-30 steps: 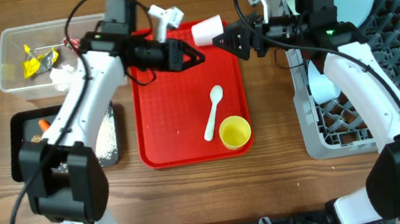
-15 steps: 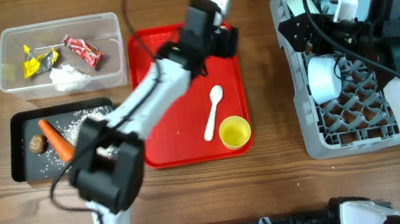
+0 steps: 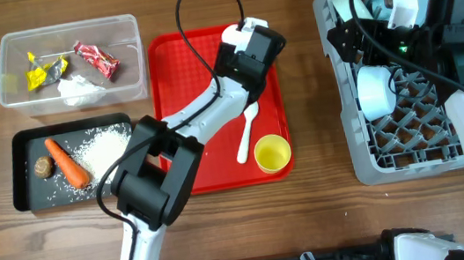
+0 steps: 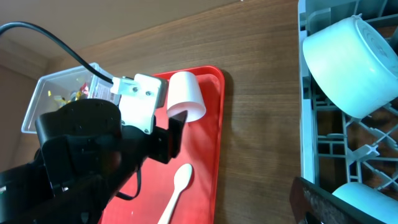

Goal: Sort waste into correct bins and load items into the dishwasher rack

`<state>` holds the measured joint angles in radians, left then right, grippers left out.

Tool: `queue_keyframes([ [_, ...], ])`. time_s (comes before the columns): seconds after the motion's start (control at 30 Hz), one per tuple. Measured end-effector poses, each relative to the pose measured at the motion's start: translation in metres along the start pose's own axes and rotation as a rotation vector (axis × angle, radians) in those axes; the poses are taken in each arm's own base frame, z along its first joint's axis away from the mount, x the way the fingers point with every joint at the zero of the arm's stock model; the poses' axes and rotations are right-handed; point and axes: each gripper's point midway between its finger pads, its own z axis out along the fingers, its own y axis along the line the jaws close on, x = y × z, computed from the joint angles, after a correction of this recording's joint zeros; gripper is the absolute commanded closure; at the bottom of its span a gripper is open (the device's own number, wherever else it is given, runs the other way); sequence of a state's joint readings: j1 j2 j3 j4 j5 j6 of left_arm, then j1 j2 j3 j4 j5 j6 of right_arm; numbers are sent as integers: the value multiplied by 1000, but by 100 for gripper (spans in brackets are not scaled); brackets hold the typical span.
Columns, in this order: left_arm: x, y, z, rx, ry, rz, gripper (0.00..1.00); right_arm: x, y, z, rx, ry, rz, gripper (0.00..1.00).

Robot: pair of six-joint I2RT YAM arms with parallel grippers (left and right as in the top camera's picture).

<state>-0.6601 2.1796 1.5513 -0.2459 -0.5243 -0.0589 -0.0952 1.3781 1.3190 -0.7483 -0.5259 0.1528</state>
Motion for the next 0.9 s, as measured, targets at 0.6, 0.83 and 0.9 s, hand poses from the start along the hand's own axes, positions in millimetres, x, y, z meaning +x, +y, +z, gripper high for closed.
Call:
queue_keyframes([
  [0.6,-4,38,56,-29,-54,-133,96,0,-1,0,4,1,1,6],
  [0.83,11,41,9,11,96,-44,96,2,-1,0,5,6,3,6],
  [0.9,12,42,-25,97,153,-53,96,2,-1,0,4,6,-5,6],
])
